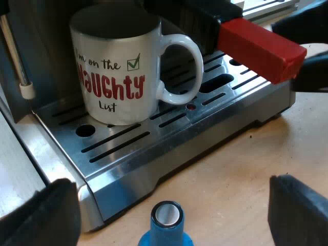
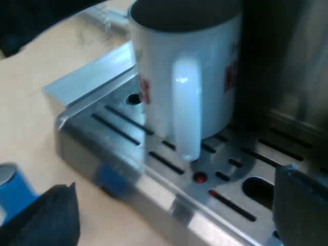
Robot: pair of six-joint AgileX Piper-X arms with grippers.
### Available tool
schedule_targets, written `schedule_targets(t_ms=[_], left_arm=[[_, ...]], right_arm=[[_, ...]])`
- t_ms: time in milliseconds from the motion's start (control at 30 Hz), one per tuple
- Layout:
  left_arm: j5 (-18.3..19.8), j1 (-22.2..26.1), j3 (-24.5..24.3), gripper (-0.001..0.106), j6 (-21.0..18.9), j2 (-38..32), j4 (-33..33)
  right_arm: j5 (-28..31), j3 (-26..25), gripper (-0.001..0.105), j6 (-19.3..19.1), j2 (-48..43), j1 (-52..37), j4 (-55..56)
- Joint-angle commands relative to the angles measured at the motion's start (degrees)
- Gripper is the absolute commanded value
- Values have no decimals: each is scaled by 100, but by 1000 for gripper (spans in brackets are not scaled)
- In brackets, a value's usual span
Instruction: Remove mug from coffee machine
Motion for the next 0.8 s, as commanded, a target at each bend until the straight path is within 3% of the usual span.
schedule_targets(t_ms=[33,233,800], left_arm=[[61,-19,0,77,64,13,-66],[61,-19,0,77,64,13,-66],[61,-19,0,77,64,13,-66]], right_arm=[[190,-28,78,115,214,4,-552],[276,-177,78,130,725,4,-846],[276,-1403,78,325,2000,4,-845]])
